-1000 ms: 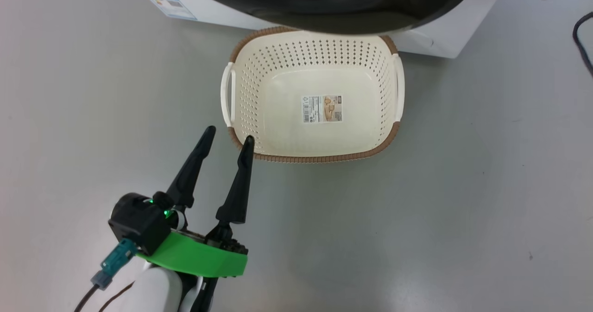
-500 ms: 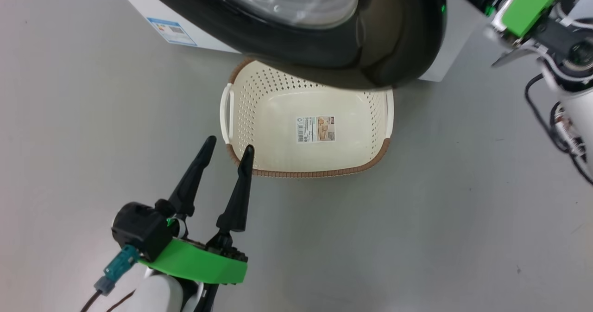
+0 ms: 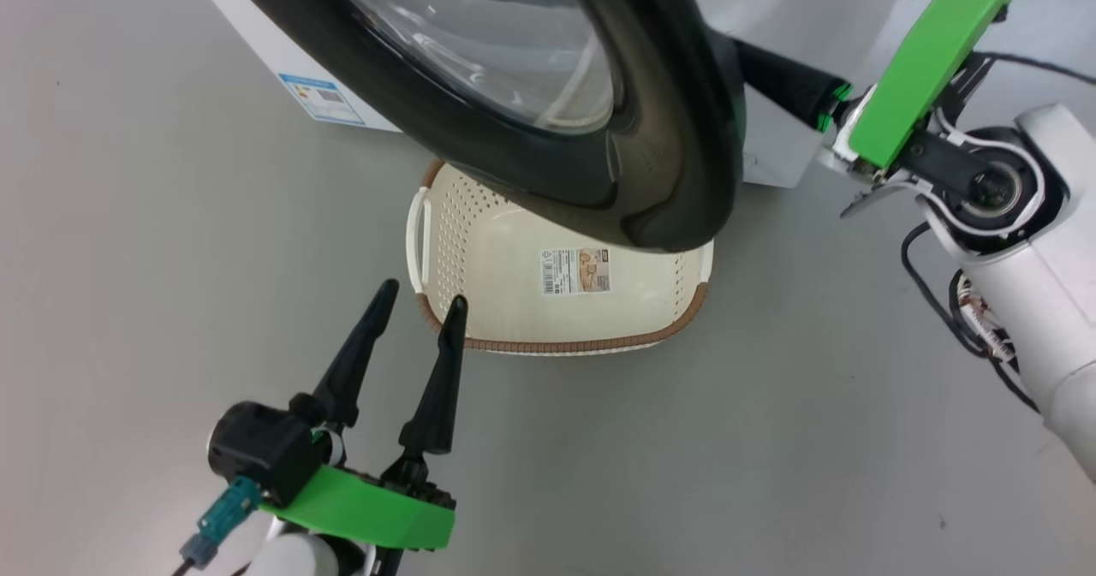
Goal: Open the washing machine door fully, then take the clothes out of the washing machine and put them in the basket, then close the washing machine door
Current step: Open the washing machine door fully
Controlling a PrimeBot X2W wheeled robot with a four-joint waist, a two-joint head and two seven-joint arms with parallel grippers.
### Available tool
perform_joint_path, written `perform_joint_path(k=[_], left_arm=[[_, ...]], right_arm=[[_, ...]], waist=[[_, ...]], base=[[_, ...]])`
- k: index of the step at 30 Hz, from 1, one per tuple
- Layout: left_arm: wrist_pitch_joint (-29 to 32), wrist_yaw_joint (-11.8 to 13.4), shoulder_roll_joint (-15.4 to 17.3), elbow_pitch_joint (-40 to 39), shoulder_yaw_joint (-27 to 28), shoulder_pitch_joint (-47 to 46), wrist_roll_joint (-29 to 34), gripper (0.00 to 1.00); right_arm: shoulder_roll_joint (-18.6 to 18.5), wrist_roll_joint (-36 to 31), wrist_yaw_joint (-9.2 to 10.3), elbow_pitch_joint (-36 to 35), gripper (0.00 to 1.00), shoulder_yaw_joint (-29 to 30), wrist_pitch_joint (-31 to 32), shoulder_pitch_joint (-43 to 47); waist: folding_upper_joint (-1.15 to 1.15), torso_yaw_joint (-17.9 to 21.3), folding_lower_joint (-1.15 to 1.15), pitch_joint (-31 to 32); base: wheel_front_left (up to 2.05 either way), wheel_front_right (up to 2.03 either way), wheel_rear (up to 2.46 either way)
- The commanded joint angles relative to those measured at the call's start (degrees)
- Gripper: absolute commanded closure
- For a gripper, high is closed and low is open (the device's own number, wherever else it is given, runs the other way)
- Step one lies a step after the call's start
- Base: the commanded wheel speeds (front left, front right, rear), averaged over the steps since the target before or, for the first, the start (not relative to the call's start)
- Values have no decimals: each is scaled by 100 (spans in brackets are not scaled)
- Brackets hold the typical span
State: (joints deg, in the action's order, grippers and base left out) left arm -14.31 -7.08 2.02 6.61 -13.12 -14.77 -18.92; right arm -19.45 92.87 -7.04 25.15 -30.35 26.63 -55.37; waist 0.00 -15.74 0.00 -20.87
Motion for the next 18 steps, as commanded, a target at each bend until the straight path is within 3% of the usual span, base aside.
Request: perform_joint_path(k=[1,12,14,16,18], left_arm=[[-69,7,86,-137,203,132,59,0],[-69,2,86,-173,197,145,50,0],[-69,0,86,-156,188,130,42,0],[-69,-3,86,-136,183,113,32,0],[-69,-5,86,-116,190,104,29,0]], right_arm=[[142,22,-45,-206,100,-33,48,181],[180,-306,-45,-316,99,10,-158,276],[183,-358,-45,-292,88,17,-245,278],[185,-409,-45,-251,65,27,-352,281],[182,-444,-45,-226,52,14,-421,295]], waist=[[0,16,0,47],[0,7,0,50],[0,4,0,57],[0,8,0,70],[0,19,0,93]], base=[[0,0,0],[0,0,0],[0,0,0],[0,0,0],[0,0,0]])
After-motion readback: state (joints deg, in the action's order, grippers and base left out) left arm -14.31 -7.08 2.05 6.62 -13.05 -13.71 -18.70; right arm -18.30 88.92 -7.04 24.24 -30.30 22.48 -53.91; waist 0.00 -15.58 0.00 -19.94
